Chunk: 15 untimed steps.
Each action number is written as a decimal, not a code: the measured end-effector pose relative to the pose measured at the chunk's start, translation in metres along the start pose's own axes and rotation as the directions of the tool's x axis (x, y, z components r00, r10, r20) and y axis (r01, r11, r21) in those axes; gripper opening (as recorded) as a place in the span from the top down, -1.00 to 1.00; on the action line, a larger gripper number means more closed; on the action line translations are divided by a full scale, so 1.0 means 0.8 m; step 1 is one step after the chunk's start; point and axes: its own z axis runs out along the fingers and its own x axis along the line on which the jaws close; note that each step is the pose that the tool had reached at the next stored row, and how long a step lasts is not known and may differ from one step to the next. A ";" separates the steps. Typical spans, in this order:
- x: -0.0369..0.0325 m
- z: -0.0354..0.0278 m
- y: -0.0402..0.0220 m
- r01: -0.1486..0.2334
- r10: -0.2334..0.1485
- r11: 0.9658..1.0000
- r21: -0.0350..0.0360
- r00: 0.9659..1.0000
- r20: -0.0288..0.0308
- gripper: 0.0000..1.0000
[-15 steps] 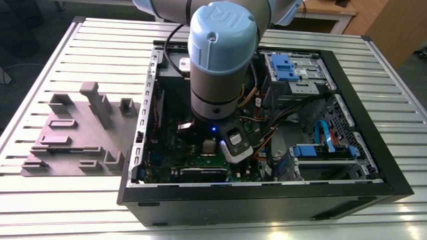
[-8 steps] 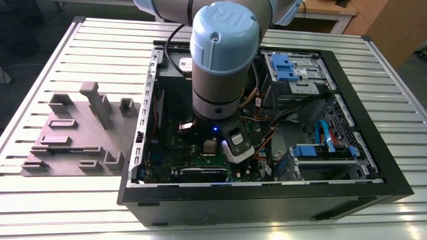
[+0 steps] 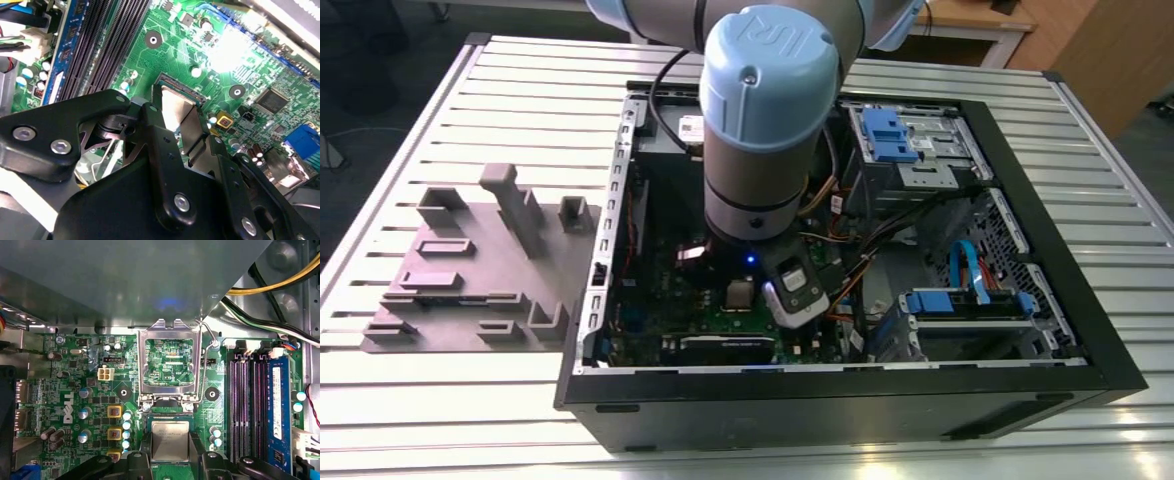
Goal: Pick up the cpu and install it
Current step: 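Place the cpu into insertion slot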
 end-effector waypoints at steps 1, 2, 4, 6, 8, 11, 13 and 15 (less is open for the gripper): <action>0.0001 0.0000 -0.0003 0.000 0.000 1.000 0.000 1.000 0.000 0.21; 0.0004 0.0000 -0.0004 0.000 0.000 1.000 0.000 1.000 0.000 0.21; 0.0024 0.0005 -0.0005 0.000 0.000 1.000 0.000 1.000 0.000 0.21; 0.0041 0.0011 -0.0005 0.000 0.000 1.000 0.000 1.000 0.000 0.21; 0.0043 0.0022 -0.0007 0.000 0.000 1.000 0.000 1.000 0.000 0.21; 0.0031 0.0042 -0.0008 0.000 0.000 1.000 0.000 1.000 0.000 0.21; 0.0020 0.0043 -0.0009 0.000 0.000 1.000 0.000 1.000 0.000 0.21; 0.0018 0.0044 -0.0009 0.000 0.000 1.000 0.000 1.000 0.000 0.21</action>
